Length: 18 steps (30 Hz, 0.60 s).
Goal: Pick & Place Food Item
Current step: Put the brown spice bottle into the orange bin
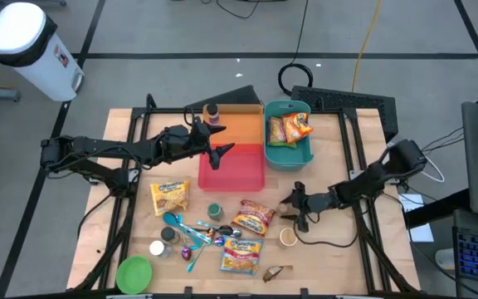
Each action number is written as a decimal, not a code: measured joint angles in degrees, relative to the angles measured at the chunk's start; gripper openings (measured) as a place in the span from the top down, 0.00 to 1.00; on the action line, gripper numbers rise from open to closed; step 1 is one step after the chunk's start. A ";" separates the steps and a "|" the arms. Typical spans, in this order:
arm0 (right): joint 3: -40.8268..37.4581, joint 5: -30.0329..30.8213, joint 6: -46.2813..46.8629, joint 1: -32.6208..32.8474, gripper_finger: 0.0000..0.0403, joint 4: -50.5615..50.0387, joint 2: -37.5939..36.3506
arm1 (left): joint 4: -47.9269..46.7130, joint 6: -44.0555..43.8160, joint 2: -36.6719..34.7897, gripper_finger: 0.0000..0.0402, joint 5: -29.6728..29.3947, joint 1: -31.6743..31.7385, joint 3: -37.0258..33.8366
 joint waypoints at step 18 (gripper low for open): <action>0.04 4.29 -5.18 0.00 0.56 1.26 -3.58 | 0.00 -4.42 0.01 0.16 0.35 0.00 0.00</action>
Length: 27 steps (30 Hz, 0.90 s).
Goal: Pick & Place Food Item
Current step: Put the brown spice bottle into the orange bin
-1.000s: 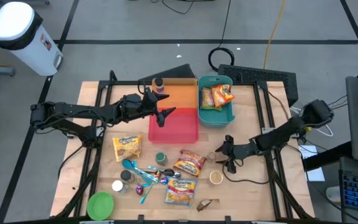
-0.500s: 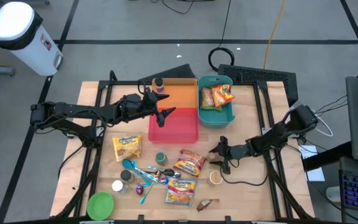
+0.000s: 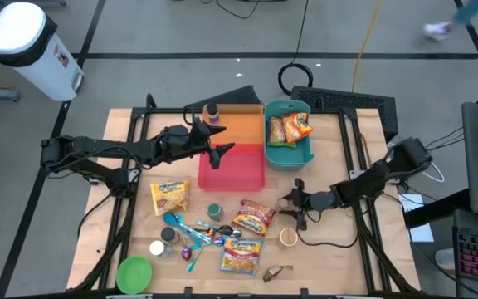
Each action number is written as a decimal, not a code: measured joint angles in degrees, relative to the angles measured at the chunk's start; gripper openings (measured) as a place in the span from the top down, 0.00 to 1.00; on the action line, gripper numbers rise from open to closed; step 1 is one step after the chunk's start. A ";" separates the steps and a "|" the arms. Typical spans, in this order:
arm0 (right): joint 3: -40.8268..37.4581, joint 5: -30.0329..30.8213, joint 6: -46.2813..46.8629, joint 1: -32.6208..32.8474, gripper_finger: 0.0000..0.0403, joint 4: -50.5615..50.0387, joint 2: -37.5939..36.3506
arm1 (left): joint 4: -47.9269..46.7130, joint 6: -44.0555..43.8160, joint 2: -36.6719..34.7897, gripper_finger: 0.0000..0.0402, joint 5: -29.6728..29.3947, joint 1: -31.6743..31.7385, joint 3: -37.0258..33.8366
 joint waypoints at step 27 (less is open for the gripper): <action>25.52 1.39 -12.55 -8.17 0.56 -30.29 -9.97 | -33.17 4.86 14.01 0.16 7.12 -11.78 27.96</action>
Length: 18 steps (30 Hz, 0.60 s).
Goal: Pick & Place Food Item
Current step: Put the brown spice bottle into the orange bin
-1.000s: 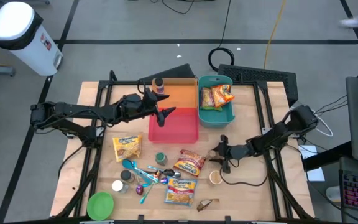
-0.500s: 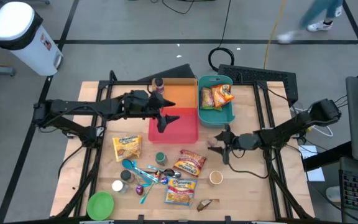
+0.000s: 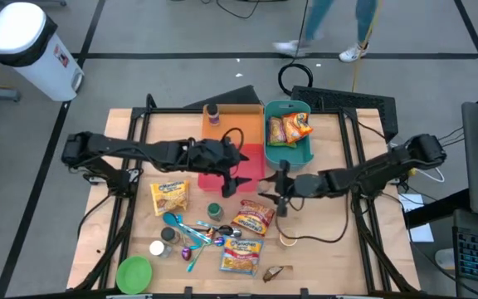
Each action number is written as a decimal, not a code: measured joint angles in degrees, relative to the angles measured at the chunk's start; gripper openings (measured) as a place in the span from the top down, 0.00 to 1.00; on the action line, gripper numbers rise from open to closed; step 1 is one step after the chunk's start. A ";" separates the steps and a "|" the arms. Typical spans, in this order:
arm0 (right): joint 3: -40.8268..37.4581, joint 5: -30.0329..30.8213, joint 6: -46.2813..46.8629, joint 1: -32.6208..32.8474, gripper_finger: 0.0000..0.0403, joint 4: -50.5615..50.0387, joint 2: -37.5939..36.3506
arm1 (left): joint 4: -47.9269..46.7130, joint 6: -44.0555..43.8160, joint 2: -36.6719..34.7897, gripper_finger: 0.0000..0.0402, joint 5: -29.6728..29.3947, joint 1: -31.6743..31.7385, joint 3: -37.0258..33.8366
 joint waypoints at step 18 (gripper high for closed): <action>7.55 1.75 -7.52 -2.76 0.56 3.25 11.79 | -0.43 -10.92 3.01 0.16 -5.00 -1.88 0.15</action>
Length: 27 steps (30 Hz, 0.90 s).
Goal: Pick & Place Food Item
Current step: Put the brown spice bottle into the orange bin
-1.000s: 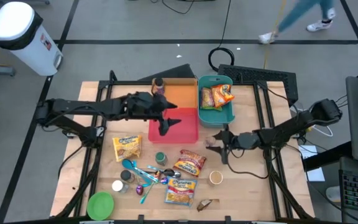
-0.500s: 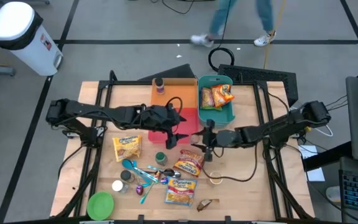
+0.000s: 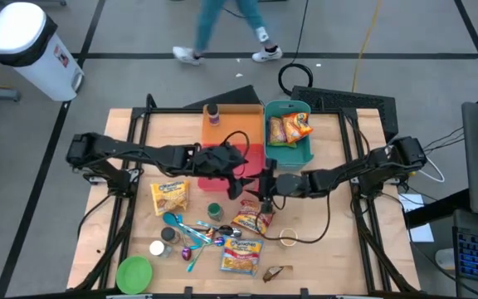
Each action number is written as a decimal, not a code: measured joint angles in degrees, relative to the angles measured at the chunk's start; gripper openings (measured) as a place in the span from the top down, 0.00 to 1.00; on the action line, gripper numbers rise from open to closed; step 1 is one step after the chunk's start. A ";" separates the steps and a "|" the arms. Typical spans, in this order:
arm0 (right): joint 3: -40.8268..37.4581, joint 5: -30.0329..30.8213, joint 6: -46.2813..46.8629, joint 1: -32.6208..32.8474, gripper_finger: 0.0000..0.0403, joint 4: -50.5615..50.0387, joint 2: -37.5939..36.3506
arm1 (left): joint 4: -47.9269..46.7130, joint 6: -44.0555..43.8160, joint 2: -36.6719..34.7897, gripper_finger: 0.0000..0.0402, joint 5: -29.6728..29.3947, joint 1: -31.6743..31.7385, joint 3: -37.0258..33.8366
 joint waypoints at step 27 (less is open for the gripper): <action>0.00 -0.45 0.78 -2.45 0.56 2.00 -0.02 | -1.30 22.40 2.55 0.16 -0.12 -0.63 -0.08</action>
